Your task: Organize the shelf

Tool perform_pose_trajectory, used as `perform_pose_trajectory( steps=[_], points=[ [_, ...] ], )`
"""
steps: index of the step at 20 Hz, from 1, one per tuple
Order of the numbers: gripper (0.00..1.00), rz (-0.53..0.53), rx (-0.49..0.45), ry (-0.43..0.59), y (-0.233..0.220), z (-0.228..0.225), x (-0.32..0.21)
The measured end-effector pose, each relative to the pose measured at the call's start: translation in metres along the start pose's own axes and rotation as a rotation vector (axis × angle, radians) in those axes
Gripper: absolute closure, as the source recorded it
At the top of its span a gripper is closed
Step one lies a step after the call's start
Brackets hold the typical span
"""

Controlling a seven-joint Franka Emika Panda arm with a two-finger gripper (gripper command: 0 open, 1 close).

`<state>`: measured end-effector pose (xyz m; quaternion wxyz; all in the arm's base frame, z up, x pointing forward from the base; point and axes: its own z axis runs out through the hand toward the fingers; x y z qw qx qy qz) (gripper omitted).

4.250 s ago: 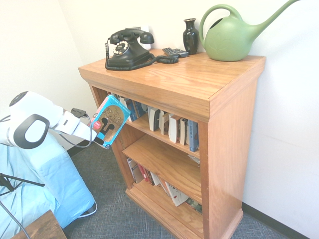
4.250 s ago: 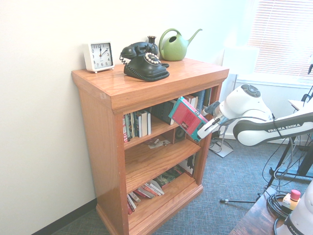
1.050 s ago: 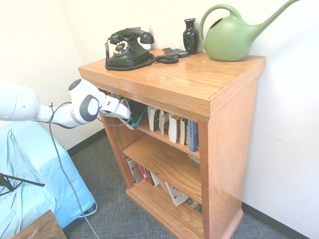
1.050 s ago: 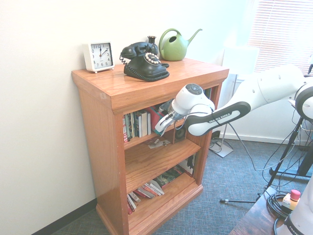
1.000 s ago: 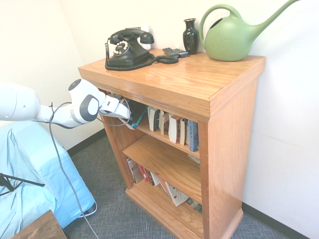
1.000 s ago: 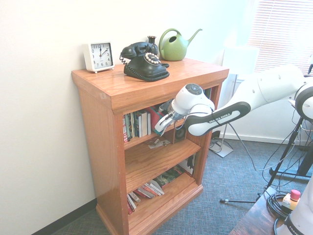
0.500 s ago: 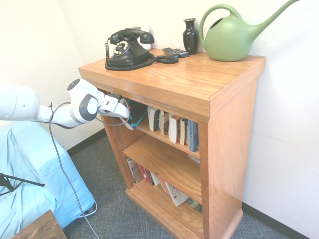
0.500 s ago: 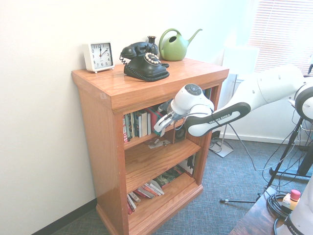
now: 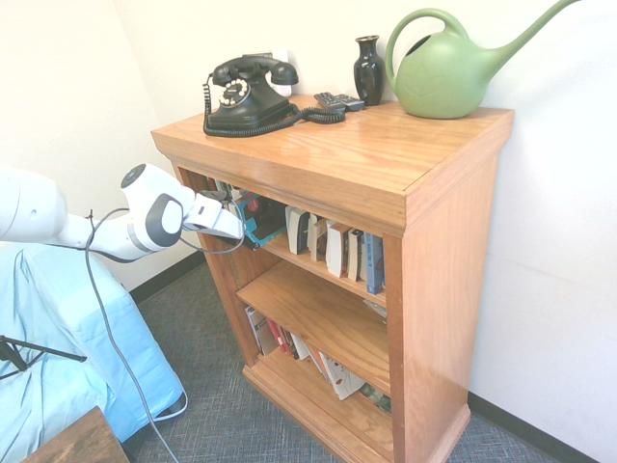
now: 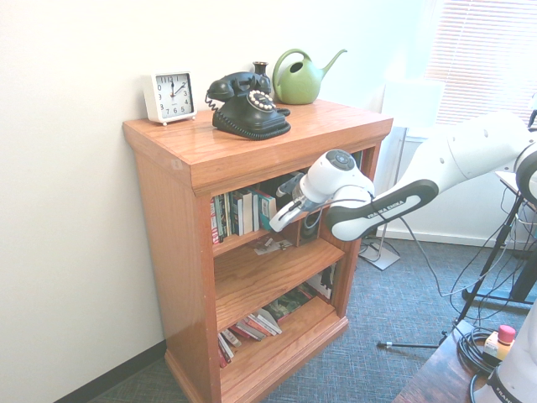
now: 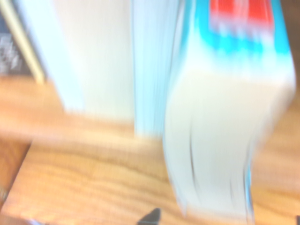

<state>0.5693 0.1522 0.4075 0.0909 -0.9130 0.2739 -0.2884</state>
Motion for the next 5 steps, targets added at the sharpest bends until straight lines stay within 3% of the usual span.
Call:
perform_pose_trajectory(
  steps=[5],
  points=[
    [0.00, 0.012, 0.013, -0.001, 0.027, -0.029, -0.024]
  ],
)
